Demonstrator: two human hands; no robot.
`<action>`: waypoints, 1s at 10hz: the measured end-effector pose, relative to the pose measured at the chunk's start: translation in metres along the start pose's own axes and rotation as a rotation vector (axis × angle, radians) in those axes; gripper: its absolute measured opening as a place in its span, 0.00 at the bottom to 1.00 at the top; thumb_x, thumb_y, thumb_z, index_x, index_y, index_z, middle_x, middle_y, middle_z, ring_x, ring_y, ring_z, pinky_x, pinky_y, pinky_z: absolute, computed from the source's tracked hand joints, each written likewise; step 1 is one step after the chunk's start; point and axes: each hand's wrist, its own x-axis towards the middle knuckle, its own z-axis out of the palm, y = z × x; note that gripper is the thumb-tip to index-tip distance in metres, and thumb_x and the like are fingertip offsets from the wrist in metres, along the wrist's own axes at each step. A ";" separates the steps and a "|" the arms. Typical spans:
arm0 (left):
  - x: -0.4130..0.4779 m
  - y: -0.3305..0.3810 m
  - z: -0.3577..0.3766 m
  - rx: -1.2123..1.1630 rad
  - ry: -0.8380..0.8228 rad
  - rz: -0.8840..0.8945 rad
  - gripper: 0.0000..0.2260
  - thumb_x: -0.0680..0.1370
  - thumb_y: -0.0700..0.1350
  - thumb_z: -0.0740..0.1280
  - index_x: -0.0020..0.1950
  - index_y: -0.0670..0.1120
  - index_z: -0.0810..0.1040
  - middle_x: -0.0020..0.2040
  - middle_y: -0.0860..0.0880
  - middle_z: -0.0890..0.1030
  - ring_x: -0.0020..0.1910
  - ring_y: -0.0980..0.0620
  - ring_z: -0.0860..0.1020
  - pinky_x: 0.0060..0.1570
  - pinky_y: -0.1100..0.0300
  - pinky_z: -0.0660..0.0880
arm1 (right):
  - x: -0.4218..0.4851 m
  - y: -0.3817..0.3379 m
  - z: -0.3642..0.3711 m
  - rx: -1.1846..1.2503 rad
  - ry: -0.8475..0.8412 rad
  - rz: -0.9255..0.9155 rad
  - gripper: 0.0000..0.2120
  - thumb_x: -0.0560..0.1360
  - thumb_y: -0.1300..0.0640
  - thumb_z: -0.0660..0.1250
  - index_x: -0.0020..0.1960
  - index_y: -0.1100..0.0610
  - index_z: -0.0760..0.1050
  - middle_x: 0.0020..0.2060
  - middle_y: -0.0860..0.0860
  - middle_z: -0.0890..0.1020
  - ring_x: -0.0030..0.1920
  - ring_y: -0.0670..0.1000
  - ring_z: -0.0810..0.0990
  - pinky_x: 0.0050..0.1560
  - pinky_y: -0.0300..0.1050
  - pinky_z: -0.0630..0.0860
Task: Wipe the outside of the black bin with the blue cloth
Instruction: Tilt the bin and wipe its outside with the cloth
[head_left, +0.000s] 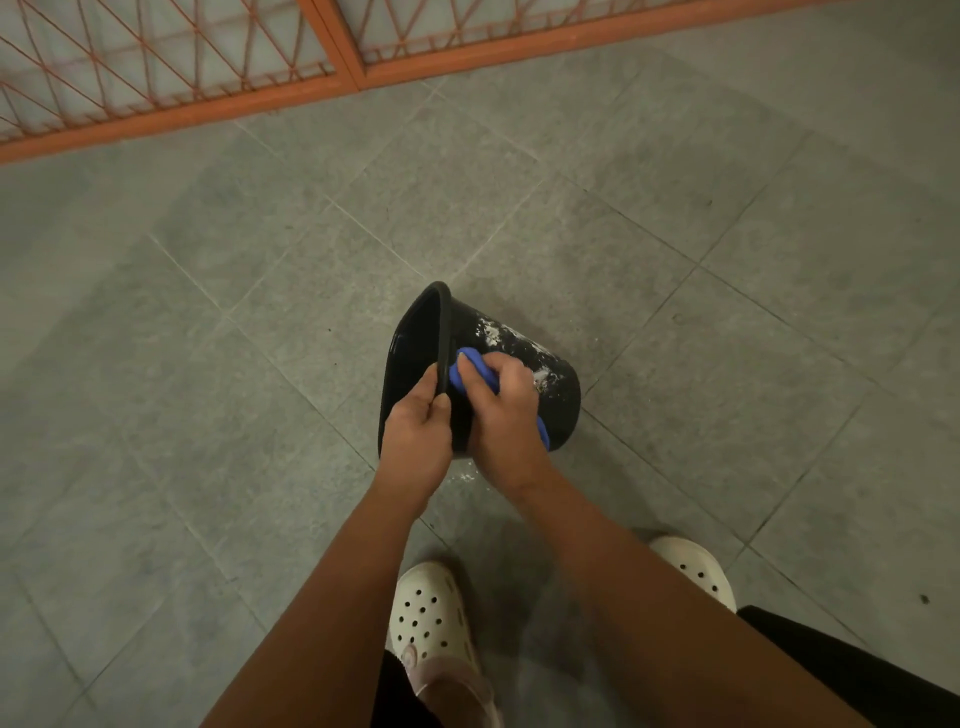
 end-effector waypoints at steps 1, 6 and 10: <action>0.000 -0.002 0.003 0.050 0.056 0.011 0.18 0.82 0.41 0.54 0.71 0.50 0.70 0.58 0.48 0.78 0.58 0.51 0.76 0.62 0.48 0.74 | 0.006 0.008 -0.003 -0.127 0.033 -0.075 0.14 0.76 0.48 0.53 0.61 0.42 0.65 0.59 0.52 0.71 0.59 0.53 0.70 0.61 0.50 0.70; 0.004 -0.003 0.009 0.119 0.123 -0.027 0.11 0.80 0.41 0.57 0.60 0.50 0.72 0.50 0.46 0.77 0.50 0.48 0.77 0.49 0.50 0.79 | -0.009 0.014 -0.015 -0.080 -0.011 0.095 0.22 0.76 0.68 0.62 0.69 0.61 0.66 0.69 0.61 0.68 0.70 0.60 0.66 0.71 0.51 0.63; 0.006 -0.007 0.004 0.125 0.133 -0.013 0.10 0.80 0.40 0.57 0.58 0.49 0.73 0.47 0.46 0.77 0.44 0.49 0.78 0.39 0.55 0.76 | 0.002 0.018 -0.020 -0.143 -0.120 0.054 0.26 0.76 0.68 0.59 0.72 0.58 0.61 0.73 0.59 0.60 0.73 0.59 0.60 0.72 0.51 0.62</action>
